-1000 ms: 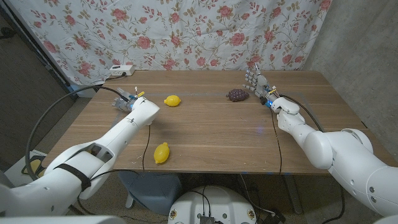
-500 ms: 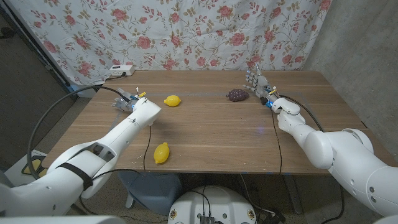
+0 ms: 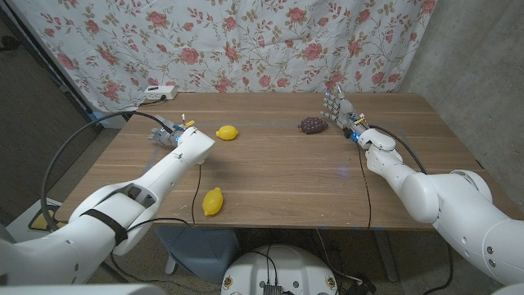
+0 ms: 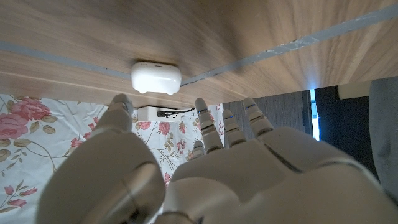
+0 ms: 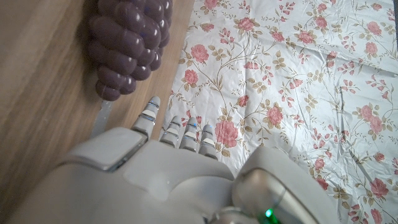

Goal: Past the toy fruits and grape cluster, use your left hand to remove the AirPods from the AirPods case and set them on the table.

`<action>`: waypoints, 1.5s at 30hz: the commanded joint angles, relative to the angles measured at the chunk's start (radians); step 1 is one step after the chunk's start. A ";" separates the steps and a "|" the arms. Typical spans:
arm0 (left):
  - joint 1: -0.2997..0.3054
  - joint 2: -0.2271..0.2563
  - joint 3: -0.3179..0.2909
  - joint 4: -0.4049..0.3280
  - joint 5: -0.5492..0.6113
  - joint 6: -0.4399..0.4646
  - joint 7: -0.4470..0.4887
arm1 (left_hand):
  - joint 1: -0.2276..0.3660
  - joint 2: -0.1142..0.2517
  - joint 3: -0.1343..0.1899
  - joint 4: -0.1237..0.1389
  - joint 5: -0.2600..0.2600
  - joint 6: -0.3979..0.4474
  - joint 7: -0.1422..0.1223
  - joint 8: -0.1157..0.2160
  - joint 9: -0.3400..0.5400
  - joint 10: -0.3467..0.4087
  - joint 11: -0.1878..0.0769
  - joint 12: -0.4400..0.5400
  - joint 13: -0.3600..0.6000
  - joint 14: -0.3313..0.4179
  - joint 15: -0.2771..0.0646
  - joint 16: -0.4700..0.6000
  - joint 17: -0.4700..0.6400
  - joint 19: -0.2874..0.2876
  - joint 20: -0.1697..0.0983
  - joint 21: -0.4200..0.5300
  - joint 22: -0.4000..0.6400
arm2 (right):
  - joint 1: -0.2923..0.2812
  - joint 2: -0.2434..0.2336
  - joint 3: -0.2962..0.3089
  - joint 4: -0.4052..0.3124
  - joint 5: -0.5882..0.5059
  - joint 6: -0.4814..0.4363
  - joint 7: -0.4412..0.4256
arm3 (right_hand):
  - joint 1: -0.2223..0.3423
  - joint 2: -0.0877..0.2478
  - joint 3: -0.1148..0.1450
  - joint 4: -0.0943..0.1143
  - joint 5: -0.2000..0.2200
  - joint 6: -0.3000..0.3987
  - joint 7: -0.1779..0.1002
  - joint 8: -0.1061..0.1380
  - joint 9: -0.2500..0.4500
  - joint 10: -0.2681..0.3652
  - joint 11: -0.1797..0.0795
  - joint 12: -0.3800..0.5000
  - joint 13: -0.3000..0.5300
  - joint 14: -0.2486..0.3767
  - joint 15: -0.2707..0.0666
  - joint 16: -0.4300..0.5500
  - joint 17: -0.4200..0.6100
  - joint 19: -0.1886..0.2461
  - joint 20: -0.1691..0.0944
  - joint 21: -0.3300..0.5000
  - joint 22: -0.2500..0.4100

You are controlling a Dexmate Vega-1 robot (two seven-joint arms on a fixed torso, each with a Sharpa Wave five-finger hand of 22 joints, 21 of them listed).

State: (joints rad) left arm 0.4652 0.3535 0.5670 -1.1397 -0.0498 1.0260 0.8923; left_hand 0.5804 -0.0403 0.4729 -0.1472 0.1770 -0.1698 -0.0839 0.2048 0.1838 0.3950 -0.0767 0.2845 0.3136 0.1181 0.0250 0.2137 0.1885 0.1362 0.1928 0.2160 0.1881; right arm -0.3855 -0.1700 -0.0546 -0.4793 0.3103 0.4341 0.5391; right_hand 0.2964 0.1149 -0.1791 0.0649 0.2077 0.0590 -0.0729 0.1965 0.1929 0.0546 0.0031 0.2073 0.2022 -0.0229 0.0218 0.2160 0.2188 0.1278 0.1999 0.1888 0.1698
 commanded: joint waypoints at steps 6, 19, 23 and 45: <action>-0.044 -0.032 0.022 0.091 -0.010 -0.022 0.014 | -0.021 0.004 -0.008 0.016 -0.004 -0.058 0.007 -0.002 0.003 0.006 -0.001 -0.002 0.003 0.007 -0.002 0.007 0.007 0.003 -0.002 0.004 0.004 | 0.003 -0.005 0.001 0.002 -0.002 -0.006 0.003 | 0.005 0.007 0.001 0.004 -0.003 0.005 -0.004 0.007 0.006 0.008 0.001 0.000 0.006 -0.004 0.004 0.005 0.003 -0.006 0.001 0.002 0.004; -0.062 -0.041 0.035 0.129 -0.027 -0.037 0.017 | -0.028 0.013 -0.012 0.021 -0.002 -0.056 0.011 -0.002 0.003 0.010 -0.002 -0.003 0.004 0.010 0.001 0.008 0.007 0.005 0.000 0.005 0.004 | -0.006 -0.010 0.000 -0.017 0.001 -0.009 -0.003 | 0.005 0.008 0.003 0.004 -0.003 0.007 -0.003 0.008 0.006 0.009 0.001 0.000 0.006 -0.004 0.004 0.005 0.003 -0.006 0.000 0.002 0.004; -0.063 -0.042 0.033 0.134 -0.034 -0.037 0.023 | -0.028 0.014 -0.013 0.021 -0.002 -0.055 0.012 -0.002 0.003 0.011 -0.001 -0.003 0.004 0.009 0.000 0.007 0.007 0.004 0.001 0.004 0.004 | -0.007 -0.010 0.000 -0.018 0.003 -0.010 -0.006 | 0.005 0.009 0.003 0.004 -0.003 0.007 -0.004 0.008 0.006 0.010 0.001 0.001 0.006 -0.003 0.002 0.005 0.003 -0.006 0.001 0.002 0.004; -0.093 -0.061 0.040 0.191 -0.069 -0.050 0.030 | -0.023 0.032 -0.013 0.020 0.001 -0.052 0.018 -0.003 0.003 0.009 0.002 -0.008 0.006 0.009 0.003 0.006 0.005 0.006 0.003 0.004 0.004 | -0.019 -0.008 -0.005 -0.034 0.007 -0.016 -0.012 | 0.006 0.009 0.005 0.004 -0.004 0.009 -0.003 0.009 0.006 0.007 0.000 0.000 0.006 -0.004 0.004 0.005 0.002 -0.006 0.000 0.003 0.004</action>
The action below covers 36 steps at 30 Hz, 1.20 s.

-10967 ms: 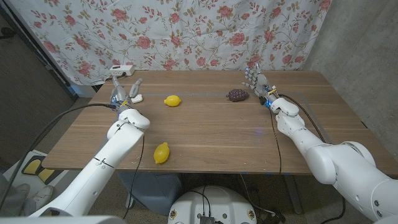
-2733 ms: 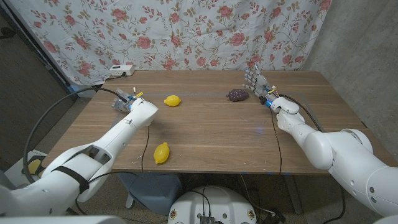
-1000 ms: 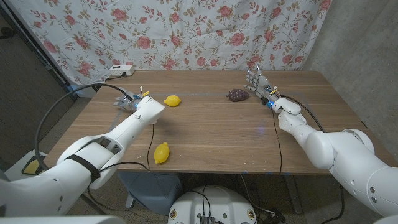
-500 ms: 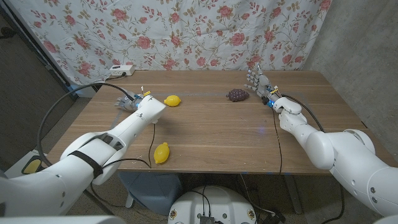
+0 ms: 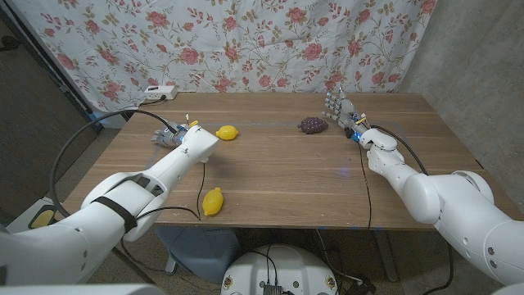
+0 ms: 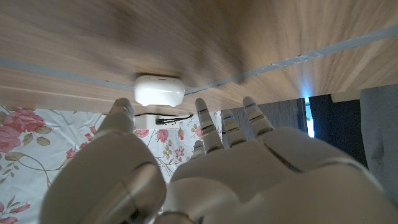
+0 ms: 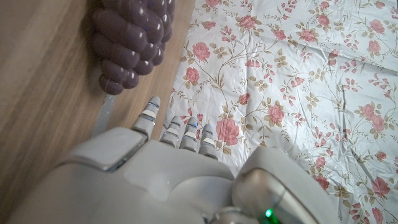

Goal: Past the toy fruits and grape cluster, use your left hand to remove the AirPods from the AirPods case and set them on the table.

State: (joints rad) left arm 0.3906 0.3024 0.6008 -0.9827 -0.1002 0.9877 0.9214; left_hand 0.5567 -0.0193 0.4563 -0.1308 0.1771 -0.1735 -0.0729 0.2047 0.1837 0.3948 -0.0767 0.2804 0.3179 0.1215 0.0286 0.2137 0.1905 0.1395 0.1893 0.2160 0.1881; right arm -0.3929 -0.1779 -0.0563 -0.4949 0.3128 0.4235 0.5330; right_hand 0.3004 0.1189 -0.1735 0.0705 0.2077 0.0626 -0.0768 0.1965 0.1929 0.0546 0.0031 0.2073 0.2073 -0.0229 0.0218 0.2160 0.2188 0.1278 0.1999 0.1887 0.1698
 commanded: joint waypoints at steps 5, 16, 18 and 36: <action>-0.029 -0.014 0.012 0.057 -0.028 -0.019 -0.006 | 0.002 0.015 0.003 0.003 0.001 -0.047 0.009 -0.003 0.003 0.009 0.002 -0.005 0.002 0.005 -0.001 0.005 0.002 0.003 0.007 0.004 0.004 | -0.017 -0.001 -0.003 -0.027 0.008 -0.006 -0.011 | 0.002 0.005 0.000 -0.002 -0.004 0.008 0.000 0.009 0.006 0.008 0.000 0.000 0.001 -0.004 0.003 0.005 0.002 -0.006 0.000 0.003 0.004; -0.051 -0.033 0.033 0.098 -0.033 -0.036 0.010 | 0.003 0.019 0.001 0.002 0.001 -0.045 0.010 -0.003 0.003 0.011 0.000 -0.006 0.003 0.006 -0.004 0.005 0.002 0.007 0.008 0.005 0.004 | -0.012 -0.005 -0.004 -0.015 0.012 -0.005 -0.004 | 0.005 0.008 0.002 -0.002 -0.003 0.011 -0.001 0.010 0.006 0.009 0.000 0.000 0.001 -0.004 0.004 0.005 0.002 -0.007 0.000 0.002 0.004; -0.052 -0.030 0.037 0.094 -0.038 -0.032 -0.001 | 0.004 0.020 0.001 0.002 0.002 -0.044 0.009 -0.003 0.003 0.012 -0.001 -0.006 0.003 0.006 -0.004 0.004 0.001 0.007 0.008 0.005 0.004 | -0.011 -0.004 -0.002 -0.012 0.014 -0.002 -0.003 | 0.005 0.008 0.003 -0.002 -0.003 0.012 -0.001 0.010 0.006 0.009 0.000 0.000 0.001 -0.004 0.004 0.004 0.002 -0.007 0.001 0.002 0.004; -0.058 -0.028 0.043 0.098 -0.047 -0.015 0.016 | 0.017 0.030 0.002 -0.006 0.004 -0.045 0.016 -0.004 0.003 0.013 0.000 -0.009 0.004 0.008 -0.002 0.003 -0.001 0.029 -0.001 0.012 0.004 | -0.006 -0.007 -0.001 -0.001 0.012 -0.005 0.006 | 0.005 0.010 0.005 -0.002 -0.004 0.012 -0.002 0.010 0.006 0.009 0.002 0.000 0.001 -0.004 0.002 0.005 0.002 -0.007 0.001 0.002 0.004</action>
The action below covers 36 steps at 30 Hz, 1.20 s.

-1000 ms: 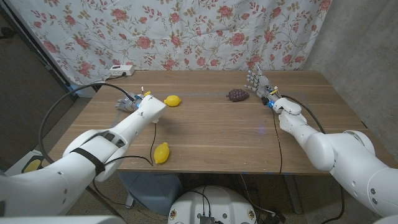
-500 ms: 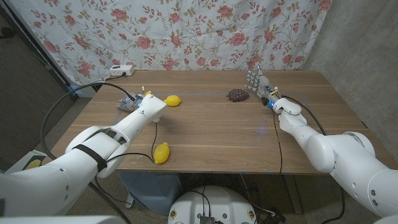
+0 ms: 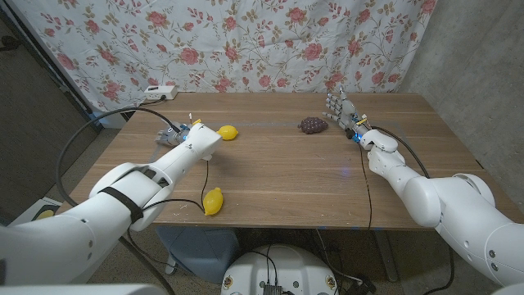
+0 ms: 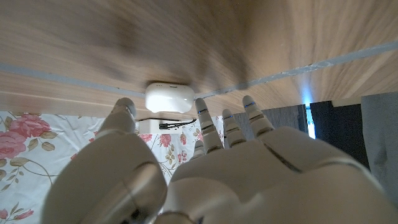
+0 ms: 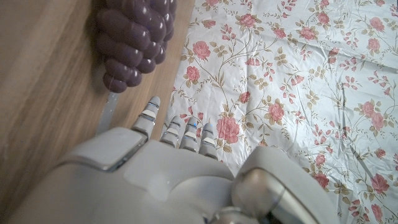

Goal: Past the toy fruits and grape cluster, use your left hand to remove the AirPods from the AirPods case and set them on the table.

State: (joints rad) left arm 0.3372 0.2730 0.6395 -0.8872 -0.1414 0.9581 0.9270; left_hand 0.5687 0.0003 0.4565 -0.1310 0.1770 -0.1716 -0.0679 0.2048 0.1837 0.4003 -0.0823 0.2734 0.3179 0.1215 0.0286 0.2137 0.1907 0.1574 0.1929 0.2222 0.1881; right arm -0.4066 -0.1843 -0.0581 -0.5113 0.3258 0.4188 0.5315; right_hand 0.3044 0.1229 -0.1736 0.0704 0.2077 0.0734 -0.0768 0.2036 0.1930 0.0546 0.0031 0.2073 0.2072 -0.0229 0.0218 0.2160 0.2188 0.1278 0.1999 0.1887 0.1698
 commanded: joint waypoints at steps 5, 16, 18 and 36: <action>0.001 0.007 0.000 -0.011 -0.013 0.016 0.006 | 0.010 0.012 0.002 -0.009 0.004 -0.046 0.011 -0.004 0.003 0.007 0.006 -0.003 0.004 0.010 -0.002 0.003 -0.001 0.016 -0.008 0.008 0.005 | 0.021 0.003 0.002 0.037 -0.006 0.006 0.009 | 0.000 0.006 0.005 -0.001 -0.004 0.001 -0.001 0.003 0.006 0.010 0.002 0.000 0.001 -0.002 0.003 0.005 0.002 -0.006 0.000 0.003 0.004; -0.026 -0.010 0.017 0.045 -0.009 0.001 0.005 | 0.014 0.012 0.001 -0.012 0.004 -0.045 0.012 -0.004 0.003 0.008 0.006 -0.004 0.004 0.009 -0.002 0.002 -0.002 0.016 -0.008 0.007 0.005 | 0.038 0.005 0.009 0.061 -0.020 0.006 0.009 | -0.001 0.006 0.005 0.000 -0.004 0.004 0.000 0.003 0.006 0.009 0.001 0.000 0.001 -0.003 0.004 0.005 0.002 -0.007 0.002 0.003 0.004; -0.026 -0.010 0.013 0.042 -0.016 -0.004 -0.001 | 0.015 0.012 0.001 -0.012 0.004 -0.045 0.012 -0.004 0.003 0.008 0.005 -0.004 0.004 0.010 -0.001 0.002 -0.002 0.016 -0.008 0.007 0.005 | 0.041 0.005 0.011 0.065 -0.022 0.006 0.009 | -0.001 0.006 0.005 0.000 -0.004 0.004 0.000 0.003 0.006 0.009 0.001 0.000 0.001 -0.003 0.004 0.005 0.002 -0.007 0.001 0.003 0.004; -0.063 -0.045 0.029 0.113 -0.029 0.001 0.021 | 0.036 0.031 0.009 -0.018 0.005 -0.045 0.018 -0.004 0.003 0.007 0.005 -0.007 0.005 0.011 0.003 0.001 -0.002 0.017 -0.005 0.007 0.006 | 0.072 0.009 0.038 0.117 -0.047 -0.016 0.008 | -0.001 0.006 0.007 0.001 -0.005 0.005 -0.003 0.003 0.006 0.009 0.002 0.000 0.001 -0.004 0.004 0.005 0.002 -0.007 0.001 0.003 0.004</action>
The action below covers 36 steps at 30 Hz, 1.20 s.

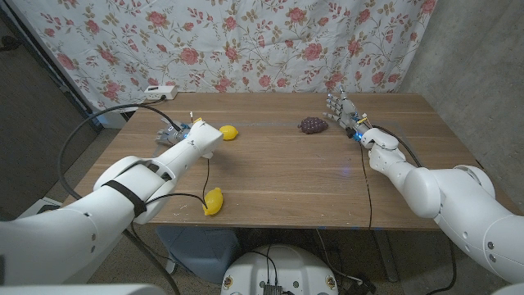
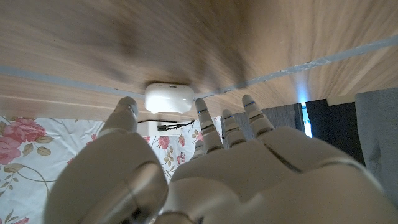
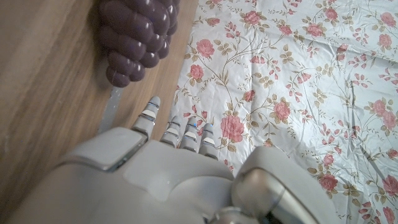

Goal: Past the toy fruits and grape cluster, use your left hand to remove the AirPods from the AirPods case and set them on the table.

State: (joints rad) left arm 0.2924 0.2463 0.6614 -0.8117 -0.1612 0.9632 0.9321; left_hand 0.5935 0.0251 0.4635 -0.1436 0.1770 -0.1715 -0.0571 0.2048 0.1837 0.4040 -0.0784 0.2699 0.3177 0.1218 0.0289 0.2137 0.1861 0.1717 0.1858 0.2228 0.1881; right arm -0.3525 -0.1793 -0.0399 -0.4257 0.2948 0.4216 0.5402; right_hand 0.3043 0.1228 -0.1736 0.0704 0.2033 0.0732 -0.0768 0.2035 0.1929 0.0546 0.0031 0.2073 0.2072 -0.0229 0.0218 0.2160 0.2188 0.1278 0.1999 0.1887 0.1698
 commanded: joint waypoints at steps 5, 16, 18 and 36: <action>-0.012 -0.014 0.007 0.023 -0.014 0.004 0.021 | 0.013 0.011 0.002 -0.004 0.005 -0.041 0.006 -0.003 0.004 0.004 0.002 -0.004 0.006 0.012 0.003 0.001 0.003 0.005 0.002 0.007 0.006 | 0.022 0.005 0.027 0.034 -0.023 -0.020 0.009 | -0.002 0.007 0.007 0.002 0.000 0.006 -0.001 0.003 0.006 0.010 0.002 0.000 0.001 -0.004 0.004 0.005 0.002 -0.007 0.001 0.003 0.004; 0.012 0.005 -0.010 -0.033 -0.024 0.035 0.028 | 0.011 0.021 0.000 0.001 0.004 -0.037 0.006 -0.002 0.004 0.007 0.000 -0.004 0.007 0.013 0.001 0.002 0.004 0.006 0.002 0.007 0.007 | 0.032 0.010 0.042 0.041 -0.036 -0.020 0.017 | -0.003 0.006 0.008 0.002 -0.001 0.006 0.000 0.003 0.006 0.010 0.002 0.001 0.001 -0.003 0.000 0.005 0.002 -0.005 0.002 0.003 0.004; 0.016 0.006 -0.012 -0.036 -0.024 0.033 0.032 | 0.010 0.022 -0.001 0.002 0.004 -0.036 0.006 -0.002 0.004 0.007 -0.001 -0.004 0.007 0.014 0.000 0.002 0.004 0.006 0.002 0.007 0.007 | 0.033 0.012 0.045 0.042 -0.038 -0.021 0.019 | -0.003 0.006 0.008 0.002 -0.001 0.006 -0.001 0.003 0.006 0.010 0.002 0.001 0.001 -0.003 0.000 0.005 0.002 -0.004 0.003 0.004 0.004; -0.030 -0.023 0.023 0.072 -0.013 -0.026 0.016 | 0.000 0.022 -0.012 0.007 0.002 -0.032 0.001 -0.002 0.004 0.010 -0.002 -0.005 0.009 0.015 -0.003 0.002 0.005 0.006 -0.001 0.007 0.008 | 0.052 0.024 0.065 0.060 -0.073 -0.066 0.029 | 0.014 0.010 0.022 -0.006 0.000 0.024 0.020 0.007 0.006 0.028 0.029 0.006 0.001 0.034 -0.026 0.013 -0.004 0.076 -0.131 0.021 0.000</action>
State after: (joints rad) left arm 0.2844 0.2424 0.6703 -0.7975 -0.1782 0.9690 0.9541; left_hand 0.5949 0.0422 0.4544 -0.1345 0.1770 -0.1715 -0.0572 0.2048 0.1837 0.4038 -0.0785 0.2659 0.3227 0.1324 0.0285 0.2137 0.1886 0.1716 0.1858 0.2228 0.1933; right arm -0.3119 -0.1610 0.0116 -0.3753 0.2433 0.3757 0.5630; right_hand 0.3122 0.1307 -0.1566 0.0619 0.2037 0.0896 -0.0603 0.2034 0.1929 0.0783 0.0267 0.2073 0.2044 0.0012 -0.0023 0.2238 0.2136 0.2013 0.0830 0.2041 0.1673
